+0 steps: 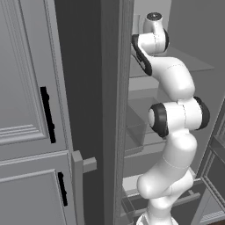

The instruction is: Grab a lemon wedge from the fridge and one ice cube from the ice bowl, and put them in the glass of lemonade.

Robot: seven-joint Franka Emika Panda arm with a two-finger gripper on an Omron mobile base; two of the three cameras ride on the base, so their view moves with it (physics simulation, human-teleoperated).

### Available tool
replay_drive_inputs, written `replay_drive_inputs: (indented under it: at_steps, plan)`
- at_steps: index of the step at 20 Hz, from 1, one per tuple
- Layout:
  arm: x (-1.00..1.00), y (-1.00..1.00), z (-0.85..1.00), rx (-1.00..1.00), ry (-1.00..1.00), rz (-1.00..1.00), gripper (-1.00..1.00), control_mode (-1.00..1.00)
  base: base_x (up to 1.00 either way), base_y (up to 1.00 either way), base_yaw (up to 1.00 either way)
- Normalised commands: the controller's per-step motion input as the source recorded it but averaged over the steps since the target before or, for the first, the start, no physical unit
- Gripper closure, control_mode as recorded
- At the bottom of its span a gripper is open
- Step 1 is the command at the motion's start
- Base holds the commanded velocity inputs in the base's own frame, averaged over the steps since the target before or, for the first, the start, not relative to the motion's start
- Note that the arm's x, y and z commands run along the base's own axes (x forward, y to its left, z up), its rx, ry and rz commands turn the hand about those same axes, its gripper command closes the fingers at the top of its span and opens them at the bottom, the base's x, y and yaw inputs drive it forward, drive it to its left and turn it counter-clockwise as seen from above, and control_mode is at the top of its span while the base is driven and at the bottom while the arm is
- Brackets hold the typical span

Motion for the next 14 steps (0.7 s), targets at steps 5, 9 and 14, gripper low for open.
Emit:
replay_drive_inputs:
  at_steps: [5, 9, 14]
  plan:
    - [0.02, -0.03, -0.24, -0.02, 0.00, -0.04, 1.00, -1.00, 0.00, 0.00, 0.00]
    - [-0.43, 0.00, -0.19, 0.00, 0.00, -0.01, 1.00, -1.00, 0.00, 0.00, 0.00]
    - [-0.95, 0.00, -0.22, 0.00, 0.00, 0.00, 1.00, -1.00, 0.00, 0.00, 0.00]
